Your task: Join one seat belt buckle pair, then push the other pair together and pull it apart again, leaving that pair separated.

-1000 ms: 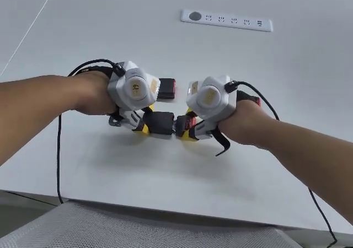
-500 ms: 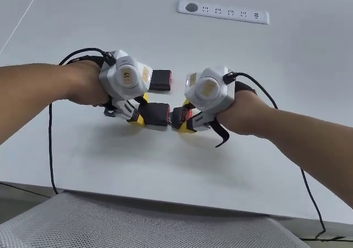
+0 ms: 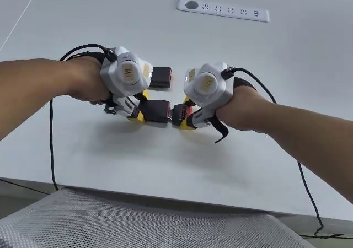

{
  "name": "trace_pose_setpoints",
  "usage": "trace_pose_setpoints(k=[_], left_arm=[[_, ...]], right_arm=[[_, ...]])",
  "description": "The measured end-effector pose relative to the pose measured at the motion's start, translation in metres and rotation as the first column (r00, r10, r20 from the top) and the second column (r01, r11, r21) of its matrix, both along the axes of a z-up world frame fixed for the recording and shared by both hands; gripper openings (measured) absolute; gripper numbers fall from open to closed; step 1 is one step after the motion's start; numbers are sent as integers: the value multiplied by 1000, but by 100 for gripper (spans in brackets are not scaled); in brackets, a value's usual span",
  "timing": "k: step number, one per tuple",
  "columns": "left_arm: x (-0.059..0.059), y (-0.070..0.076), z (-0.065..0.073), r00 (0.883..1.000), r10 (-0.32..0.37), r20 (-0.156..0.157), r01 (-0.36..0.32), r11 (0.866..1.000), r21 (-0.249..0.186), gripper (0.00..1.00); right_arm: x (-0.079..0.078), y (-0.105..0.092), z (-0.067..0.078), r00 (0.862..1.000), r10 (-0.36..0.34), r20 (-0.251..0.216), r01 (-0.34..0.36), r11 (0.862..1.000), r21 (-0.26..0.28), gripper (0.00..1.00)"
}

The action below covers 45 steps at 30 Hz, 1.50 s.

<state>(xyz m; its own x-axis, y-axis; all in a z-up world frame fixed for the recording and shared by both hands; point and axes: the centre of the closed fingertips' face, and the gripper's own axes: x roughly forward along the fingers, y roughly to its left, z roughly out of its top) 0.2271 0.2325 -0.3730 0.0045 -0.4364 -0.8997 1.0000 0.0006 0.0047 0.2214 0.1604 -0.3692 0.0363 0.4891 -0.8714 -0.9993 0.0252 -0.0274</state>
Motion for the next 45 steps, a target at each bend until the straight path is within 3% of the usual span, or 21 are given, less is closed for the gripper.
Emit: trace_pose_setpoints(k=[29, 32, 37, 39, 41, 45], left_arm=[[-1, 0, 1, 1000, 6, -6, -6, 1000, 31, 31], [-1, 0, 1, 1000, -2, 14, 1, 999, 36, 32], [0, 1, 1, 999, 36, 19, -36, 999, 30, 33], [2, 3, 0, 996, 92, 9, -92, 995, 39, 33], [4, 2, 2, 998, 52, 47, -54, 998, 38, 35], [3, 4, 2, 995, 88, 35, -89, 995, 43, 36]], right_arm=[[-1, 0, 1, 1000, 3, -7, -3, 1000, -3, 33], [-2, 0, 0, 1000, -2, -12, 2, 1000, -9, 34], [-2, 0, -1, 999, -12, -33, 12, 1000, -16, 35], [-3, 0, 0, 999, -28, -34, 27, 1000, -16, 35], [-3, 0, 0, 999, -43, -21, 43, 999, -16, 36], [1, -2, -1, 999, -45, 7, 45, 999, -17, 37]])
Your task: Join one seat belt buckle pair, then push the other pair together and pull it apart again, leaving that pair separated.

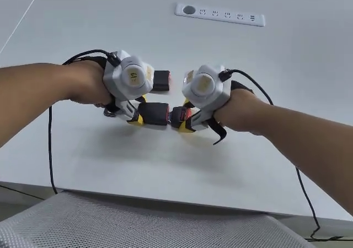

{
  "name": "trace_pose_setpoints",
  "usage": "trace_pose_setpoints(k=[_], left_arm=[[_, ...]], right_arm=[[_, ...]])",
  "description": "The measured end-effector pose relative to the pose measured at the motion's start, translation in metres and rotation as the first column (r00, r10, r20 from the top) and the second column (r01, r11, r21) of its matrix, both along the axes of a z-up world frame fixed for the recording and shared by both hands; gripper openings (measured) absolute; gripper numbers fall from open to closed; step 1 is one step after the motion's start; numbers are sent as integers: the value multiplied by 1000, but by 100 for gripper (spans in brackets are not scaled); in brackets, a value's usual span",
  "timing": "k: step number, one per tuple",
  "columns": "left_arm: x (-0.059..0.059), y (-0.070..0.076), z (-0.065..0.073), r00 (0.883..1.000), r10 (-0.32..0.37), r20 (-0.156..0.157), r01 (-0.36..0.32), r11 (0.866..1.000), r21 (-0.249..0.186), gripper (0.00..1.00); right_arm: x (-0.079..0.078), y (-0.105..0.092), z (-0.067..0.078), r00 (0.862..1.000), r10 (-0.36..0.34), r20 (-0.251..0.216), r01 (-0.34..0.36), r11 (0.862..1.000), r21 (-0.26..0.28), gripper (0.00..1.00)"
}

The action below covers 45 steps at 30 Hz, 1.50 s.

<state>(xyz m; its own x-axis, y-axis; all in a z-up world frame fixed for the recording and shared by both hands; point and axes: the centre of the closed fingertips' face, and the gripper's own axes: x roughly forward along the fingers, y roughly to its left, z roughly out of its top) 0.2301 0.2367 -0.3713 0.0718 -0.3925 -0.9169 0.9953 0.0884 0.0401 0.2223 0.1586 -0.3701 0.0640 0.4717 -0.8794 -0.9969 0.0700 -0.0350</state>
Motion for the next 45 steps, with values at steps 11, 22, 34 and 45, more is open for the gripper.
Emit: trace_pose_setpoints(k=[11, 22, 34, 45], left_arm=[[5, 1, 36, 998, 29, 51, -27, 999, -38, 35], [41, 4, 47, 990, 27, 136, -26, 1000, -12, 35], [77, 2, 40, 990, 44, 135, -41, 999, -29, 36], [98, 5, 25, 993, 38, 113, -38, 999, -4, 36]], right_arm=[[2, -8, 36, 1000, 2, 12, -3, 998, 62, 38], [32, -43, 46, 998, -38, 52, 35, 998, 53, 38], [76, -115, 33, 992, -106, 66, 106, 994, 3, 37], [82, -150, 24, 990, -121, 65, 123, 992, -26, 38]])
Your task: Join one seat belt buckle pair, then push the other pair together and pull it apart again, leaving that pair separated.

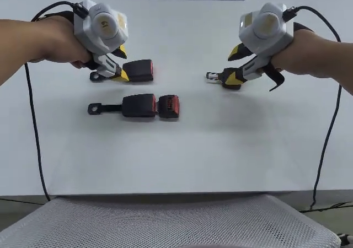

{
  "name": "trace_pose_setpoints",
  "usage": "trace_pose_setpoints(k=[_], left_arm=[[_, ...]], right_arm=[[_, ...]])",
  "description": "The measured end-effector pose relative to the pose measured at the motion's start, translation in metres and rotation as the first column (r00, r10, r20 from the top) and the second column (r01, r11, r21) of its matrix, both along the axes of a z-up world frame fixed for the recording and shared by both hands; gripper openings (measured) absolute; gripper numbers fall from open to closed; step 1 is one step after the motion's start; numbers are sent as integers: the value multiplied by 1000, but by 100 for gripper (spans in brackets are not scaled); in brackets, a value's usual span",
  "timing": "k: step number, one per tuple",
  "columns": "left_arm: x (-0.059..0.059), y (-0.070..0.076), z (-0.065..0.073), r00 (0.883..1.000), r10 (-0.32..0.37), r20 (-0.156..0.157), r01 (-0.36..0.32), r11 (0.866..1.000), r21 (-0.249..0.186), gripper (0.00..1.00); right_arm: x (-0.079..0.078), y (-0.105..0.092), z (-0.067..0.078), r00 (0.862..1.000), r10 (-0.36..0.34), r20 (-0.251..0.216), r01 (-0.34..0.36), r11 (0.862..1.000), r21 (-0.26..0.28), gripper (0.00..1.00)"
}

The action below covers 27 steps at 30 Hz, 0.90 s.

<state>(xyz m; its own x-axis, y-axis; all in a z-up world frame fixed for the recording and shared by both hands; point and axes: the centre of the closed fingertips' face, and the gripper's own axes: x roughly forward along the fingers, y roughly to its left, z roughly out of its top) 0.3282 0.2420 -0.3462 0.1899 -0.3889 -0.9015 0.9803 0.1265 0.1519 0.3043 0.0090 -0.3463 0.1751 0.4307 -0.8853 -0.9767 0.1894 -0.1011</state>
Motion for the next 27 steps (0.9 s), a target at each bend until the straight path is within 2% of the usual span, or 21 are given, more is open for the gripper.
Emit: trace_pose_setpoints(k=[4, 6, 8, 9, 11, 12, 13, 19, 21, 27], left_arm=[[-1, -3, -5, 1000, -11, -12, 11, 1000, -1, 37], [-1, -3, -12, 1000, -21, -16, 22, 1000, 15, 37], [0, -1, -16, 1000, -28, -2, 28, 999, 32, 36], [-1, -1, -18, 998, -55, 6, 54, 998, 43, 36], [-2, -2, -21, 999, -53, -5, 53, 998, 42, 34], [-5, -2, -21, 998, -60, -18, 61, 997, 44, 33], [-3, -3, -21, 998, -58, -12, 58, 997, 45, 33], [-5, -3, -20, 998, -54, -38, 55, 998, 26, 32], [-5, -3, -20, 998, -56, -42, 57, 998, 25, 32], [-7, -4, -21, 991, -122, -46, 124, 991, 43, 31]], right_arm=[[-1, -7, -5, 999, -22, -30, 22, 1000, 3, 38], [-3, -8, -8, 999, -17, -42, 17, 1000, -1, 38], [-5, -7, -11, 999, -7, -47, 6, 1000, -2, 38], [-6, -7, -13, 999, -2, -52, 2, 1000, -8, 38], [-7, -5, -16, 998, 0, -59, 0, 1000, -10, 38], [-9, -4, -17, 998, 1, -62, -2, 1000, -15, 38], [-10, -4, -18, 998, 2, -65, -3, 1000, -18, 37], [-10, -7, -22, 996, 8, -83, -10, 1000, -30, 35], [-11, -7, -23, 996, 29, -88, -32, 999, -41, 35], [-10, -7, -25, 992, 73, -104, -79, 995, -59, 34]])
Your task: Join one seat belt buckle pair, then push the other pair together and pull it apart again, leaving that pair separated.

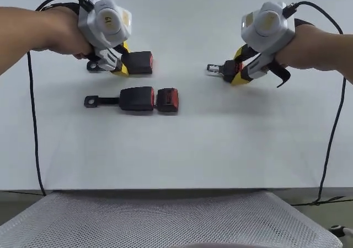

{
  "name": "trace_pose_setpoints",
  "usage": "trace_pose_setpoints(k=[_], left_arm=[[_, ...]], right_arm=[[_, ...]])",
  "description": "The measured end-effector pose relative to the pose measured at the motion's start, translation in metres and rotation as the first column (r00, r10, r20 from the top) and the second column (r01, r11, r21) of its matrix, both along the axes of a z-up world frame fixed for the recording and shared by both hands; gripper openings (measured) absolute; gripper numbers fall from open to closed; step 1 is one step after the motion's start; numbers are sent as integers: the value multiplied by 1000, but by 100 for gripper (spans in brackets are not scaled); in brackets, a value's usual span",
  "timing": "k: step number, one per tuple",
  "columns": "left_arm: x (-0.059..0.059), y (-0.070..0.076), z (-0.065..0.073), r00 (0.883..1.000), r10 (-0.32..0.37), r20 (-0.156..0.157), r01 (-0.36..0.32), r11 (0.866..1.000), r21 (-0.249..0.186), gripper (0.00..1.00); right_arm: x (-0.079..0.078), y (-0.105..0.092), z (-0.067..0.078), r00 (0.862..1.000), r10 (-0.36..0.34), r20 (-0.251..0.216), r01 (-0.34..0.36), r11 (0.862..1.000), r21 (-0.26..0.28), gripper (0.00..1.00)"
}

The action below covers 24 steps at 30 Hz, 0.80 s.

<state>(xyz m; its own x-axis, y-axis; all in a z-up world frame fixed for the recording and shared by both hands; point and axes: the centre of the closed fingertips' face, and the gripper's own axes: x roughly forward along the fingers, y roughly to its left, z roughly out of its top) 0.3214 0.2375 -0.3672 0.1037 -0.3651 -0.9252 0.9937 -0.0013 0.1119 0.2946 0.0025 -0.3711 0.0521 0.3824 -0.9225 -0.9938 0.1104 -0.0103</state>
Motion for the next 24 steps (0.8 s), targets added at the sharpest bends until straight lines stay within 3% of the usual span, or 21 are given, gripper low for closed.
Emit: trace_pose_setpoints(k=[8, 13, 24], left_arm=[[0, -1, -1, 999, -28, -16, 28, 999, 30, 31], [0, -2, -1, 999, -17, -40, 18, 1000, 25, 31], [0, 0, -1, 999, -4, -33, 4, 1000, 24, 31]], right_arm=[[0, 0, -1, 1000, 18, -12, -18, 1000, 4, 34], [3, 0, -2, 1000, 14, -12, -14, 1000, 9, 34], [5, 16, 1, 999, 24, 24, -24, 1000, 0, 34]])
